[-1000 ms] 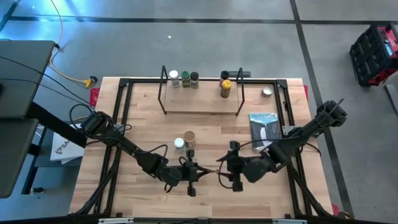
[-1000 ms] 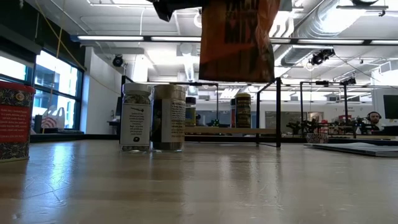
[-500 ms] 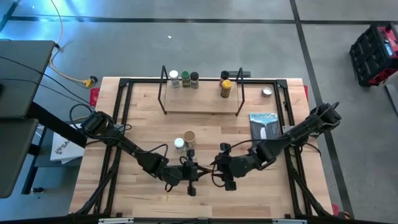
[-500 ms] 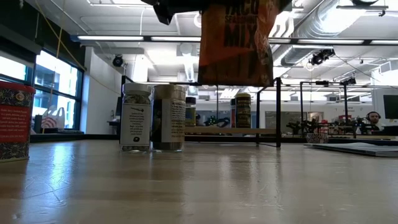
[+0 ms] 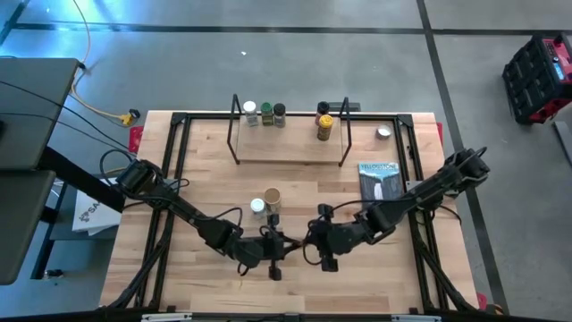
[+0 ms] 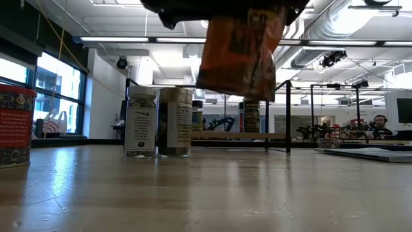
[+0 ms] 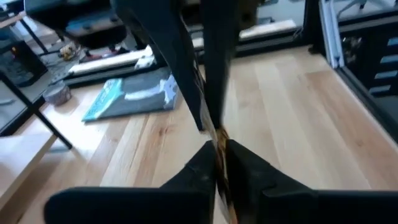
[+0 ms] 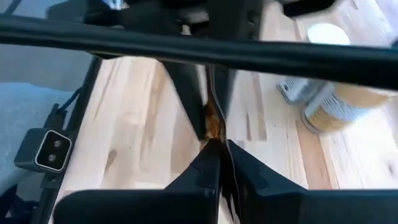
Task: Shelf spices
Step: Put the orange seasoning pack on the shelf
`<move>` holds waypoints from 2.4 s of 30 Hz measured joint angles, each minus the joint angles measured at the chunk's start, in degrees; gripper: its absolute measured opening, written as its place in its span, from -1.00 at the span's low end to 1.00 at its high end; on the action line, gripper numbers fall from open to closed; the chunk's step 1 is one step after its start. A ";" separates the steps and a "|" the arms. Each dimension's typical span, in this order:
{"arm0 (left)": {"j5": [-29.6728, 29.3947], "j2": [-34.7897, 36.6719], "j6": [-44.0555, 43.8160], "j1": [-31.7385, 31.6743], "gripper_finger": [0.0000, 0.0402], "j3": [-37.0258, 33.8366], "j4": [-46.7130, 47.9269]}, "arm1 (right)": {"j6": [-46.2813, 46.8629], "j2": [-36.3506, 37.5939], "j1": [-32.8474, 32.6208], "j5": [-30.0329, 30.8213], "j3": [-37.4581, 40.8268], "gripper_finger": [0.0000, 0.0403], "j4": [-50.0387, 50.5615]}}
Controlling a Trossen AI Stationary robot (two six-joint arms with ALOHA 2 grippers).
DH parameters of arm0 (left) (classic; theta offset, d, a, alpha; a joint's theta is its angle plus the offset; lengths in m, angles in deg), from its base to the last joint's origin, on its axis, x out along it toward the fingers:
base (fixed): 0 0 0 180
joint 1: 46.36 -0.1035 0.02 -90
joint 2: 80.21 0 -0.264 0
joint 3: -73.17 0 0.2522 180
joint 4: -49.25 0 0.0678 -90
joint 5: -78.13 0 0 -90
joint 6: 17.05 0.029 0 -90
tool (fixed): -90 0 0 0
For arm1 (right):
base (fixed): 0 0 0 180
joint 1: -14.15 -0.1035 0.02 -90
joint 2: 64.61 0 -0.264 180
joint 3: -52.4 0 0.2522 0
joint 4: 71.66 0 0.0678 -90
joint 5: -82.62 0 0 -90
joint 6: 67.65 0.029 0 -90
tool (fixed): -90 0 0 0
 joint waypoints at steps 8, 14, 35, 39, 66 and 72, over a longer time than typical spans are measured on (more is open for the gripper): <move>0.05 4.01 -6.94 0.22 -0.32 0.03 13.86 | 1.09 3.31 3.66 -0.08 0.00 -1.00 3.87; -4.77 8.38 -11.31 1.40 -0.11 0.02 25.84 | -5.98 6.99 10.99 -0.21 -3.95 -1.00 12.83; -21.09 10.45 -24.53 7.81 -0.11 0.00 40.34 | -31.89 2.27 59.91 -29.17 -10.74 -1.00 4.94; -21.09 10.45 -24.47 7.33 -0.11 0.00 40.35 | -34.04 -2.53 63.87 -33.65 -17.07 -1.00 6.23; -19.22 10.45 -24.88 6.85 -0.11 0.00 40.35 | -53.49 -23.58 69.70 -41.48 -33.48 -1.00 22.81; -19.30 10.45 -24.49 6.85 -0.11 0.00 40.21 | -53.19 -23.53 69.73 -41.49 -33.48 -1.00 21.13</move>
